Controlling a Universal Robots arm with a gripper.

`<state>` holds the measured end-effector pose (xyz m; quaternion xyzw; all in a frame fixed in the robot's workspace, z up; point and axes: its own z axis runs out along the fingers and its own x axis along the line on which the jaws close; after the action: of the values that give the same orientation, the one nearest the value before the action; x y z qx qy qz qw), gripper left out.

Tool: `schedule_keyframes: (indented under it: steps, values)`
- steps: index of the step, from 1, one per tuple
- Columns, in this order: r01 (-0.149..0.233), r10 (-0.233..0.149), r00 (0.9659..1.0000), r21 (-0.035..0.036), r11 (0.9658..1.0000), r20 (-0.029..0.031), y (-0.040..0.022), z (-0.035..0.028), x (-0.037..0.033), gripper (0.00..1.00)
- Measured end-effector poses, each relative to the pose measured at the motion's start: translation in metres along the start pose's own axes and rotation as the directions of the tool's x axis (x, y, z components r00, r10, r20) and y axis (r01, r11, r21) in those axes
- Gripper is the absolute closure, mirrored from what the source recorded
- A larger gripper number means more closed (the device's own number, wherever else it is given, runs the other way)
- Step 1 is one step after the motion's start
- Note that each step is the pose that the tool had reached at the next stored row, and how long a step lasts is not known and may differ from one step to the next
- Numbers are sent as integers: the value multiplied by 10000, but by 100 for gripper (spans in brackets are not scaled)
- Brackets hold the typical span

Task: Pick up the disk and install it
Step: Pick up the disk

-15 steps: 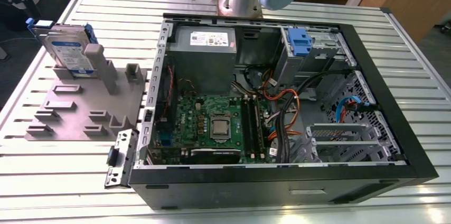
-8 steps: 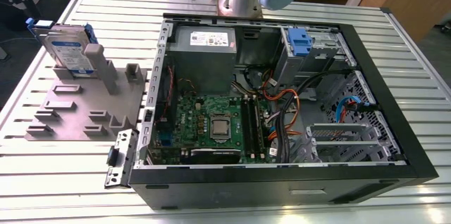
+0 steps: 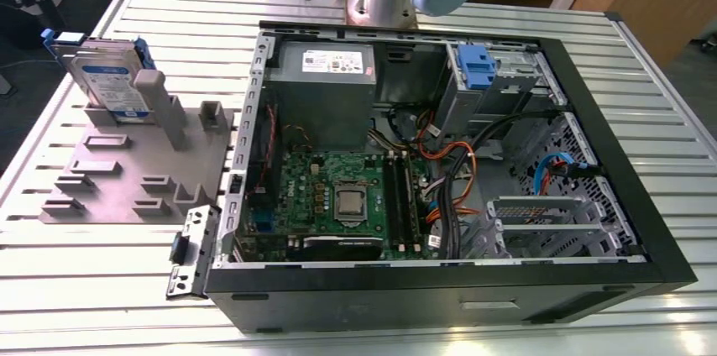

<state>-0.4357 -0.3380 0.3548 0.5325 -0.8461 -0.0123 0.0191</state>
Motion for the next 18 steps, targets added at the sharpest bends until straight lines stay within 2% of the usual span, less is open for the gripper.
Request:
schedule_keyframes:
  steps: [9, 18]
  values:
    - [500, -500, 9987, 9, 9987, -21, 0, 0, 0, 89]
    - [931, -931, 9956, 16, 9957, -39, 0, 0, 0, 89]
